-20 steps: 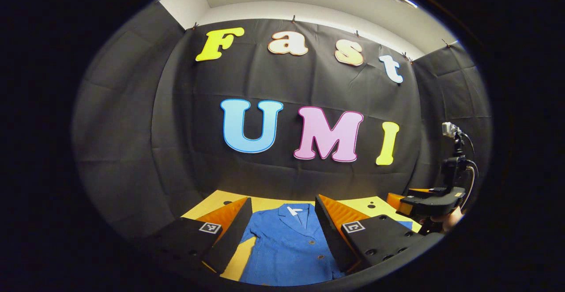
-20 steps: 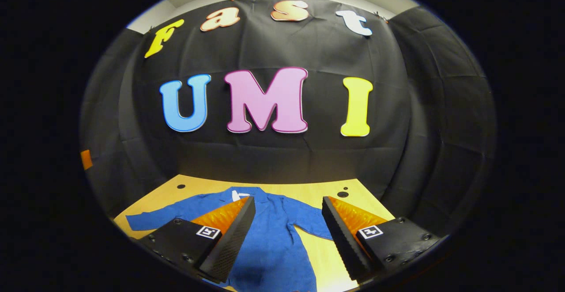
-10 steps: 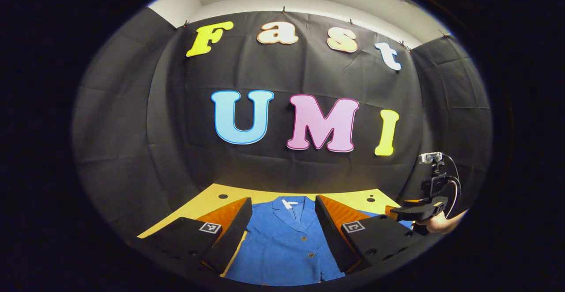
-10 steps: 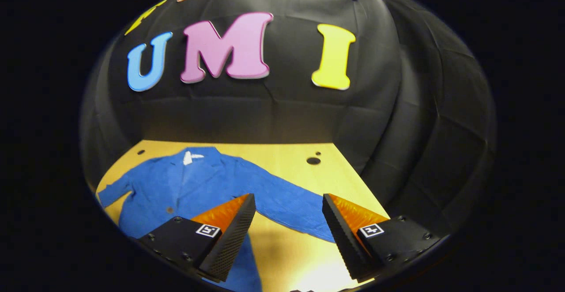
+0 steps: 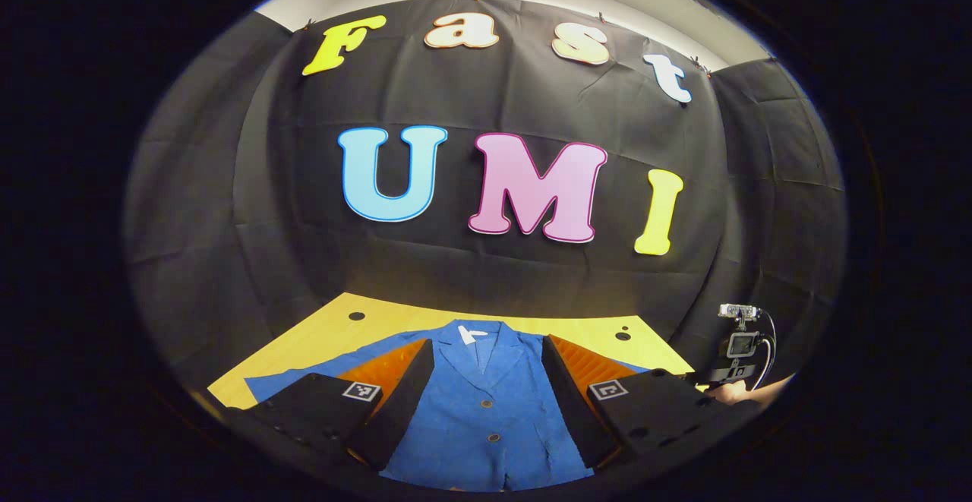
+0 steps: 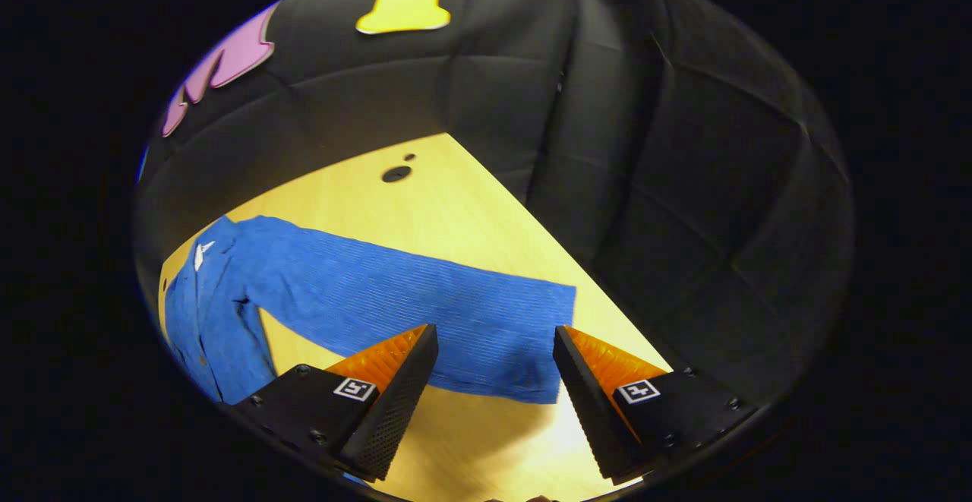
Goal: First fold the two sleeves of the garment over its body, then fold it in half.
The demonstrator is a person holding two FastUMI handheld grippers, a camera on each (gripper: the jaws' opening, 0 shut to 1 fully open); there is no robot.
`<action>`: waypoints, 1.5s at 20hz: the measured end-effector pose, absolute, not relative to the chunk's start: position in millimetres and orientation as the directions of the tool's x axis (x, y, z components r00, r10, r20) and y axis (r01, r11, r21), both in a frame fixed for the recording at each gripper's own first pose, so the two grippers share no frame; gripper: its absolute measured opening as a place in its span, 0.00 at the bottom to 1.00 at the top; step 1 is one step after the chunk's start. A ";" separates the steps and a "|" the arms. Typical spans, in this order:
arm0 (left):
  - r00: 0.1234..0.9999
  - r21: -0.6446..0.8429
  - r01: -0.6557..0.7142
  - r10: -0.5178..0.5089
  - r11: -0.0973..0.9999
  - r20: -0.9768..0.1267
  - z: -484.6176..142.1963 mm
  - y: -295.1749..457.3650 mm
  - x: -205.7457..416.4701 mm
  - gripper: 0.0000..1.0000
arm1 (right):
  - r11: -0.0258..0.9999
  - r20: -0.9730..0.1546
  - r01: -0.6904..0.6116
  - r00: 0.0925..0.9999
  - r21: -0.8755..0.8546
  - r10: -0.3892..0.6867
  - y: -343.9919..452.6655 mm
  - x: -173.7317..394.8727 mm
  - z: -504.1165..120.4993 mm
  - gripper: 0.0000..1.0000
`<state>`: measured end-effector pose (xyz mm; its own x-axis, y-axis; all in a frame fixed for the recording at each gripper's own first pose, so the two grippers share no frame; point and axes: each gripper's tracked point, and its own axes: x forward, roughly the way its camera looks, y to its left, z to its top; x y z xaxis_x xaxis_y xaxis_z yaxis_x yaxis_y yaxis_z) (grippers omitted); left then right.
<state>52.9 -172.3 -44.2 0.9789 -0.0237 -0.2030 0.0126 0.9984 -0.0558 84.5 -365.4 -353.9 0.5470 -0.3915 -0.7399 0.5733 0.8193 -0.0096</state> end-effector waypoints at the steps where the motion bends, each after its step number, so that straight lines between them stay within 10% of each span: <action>1: 0.976 -0.055 0.011 -0.022 0.998 -0.215 -46.3 -176.6 55.5 0.82 | 0.810 -0.754 0.586 0.528 -0.010 -0.391 -370.9 80.4 -361.2 0.99; 5: 0.973 -0.056 0.014 -0.027 0.998 -0.231 -46.8 -190.5 63.9 0.82 | 0.778 -0.806 0.628 0.471 0.022 -0.358 -380.0 67.6 -384.3 0.86; 10: 0.969 -0.061 0.029 -0.043 0.998 -0.243 -49.6 -203.0 67.6 0.82 | 0.794 -0.810 0.607 0.479 0.027 -0.339 -375.9 73.6 -383.4 0.93; 12: 0.969 -0.058 0.034 -0.048 0.998 -0.244 -50.8 -204.5 68.1 0.82 | 0.805 -0.812 0.592 0.487 0.035 -0.323 -371.4 81.5 -387.5 0.55; 13: 0.969 -0.056 0.034 -0.047 0.998 -0.244 -51.3 -204.3 67.1 0.82 | 0.811 -0.812 0.582 0.497 0.050 -0.306 -367.1 85.7 -388.5 0.75; 16: 0.969 -0.059 0.025 -0.039 0.998 -0.246 -52.9 -198.4 66.8 0.82 | 0.825 -0.818 0.560 0.506 0.071 -0.273 -360.3 92.0 -386.9 0.09; 30: 0.955 -0.113 -0.154 0.119 0.982 -0.271 -67.6 -93.8 22.3 0.82 | 0.953 -0.653 0.193 0.757 0.232 0.006 -197.0 212.3 -238.4 0.05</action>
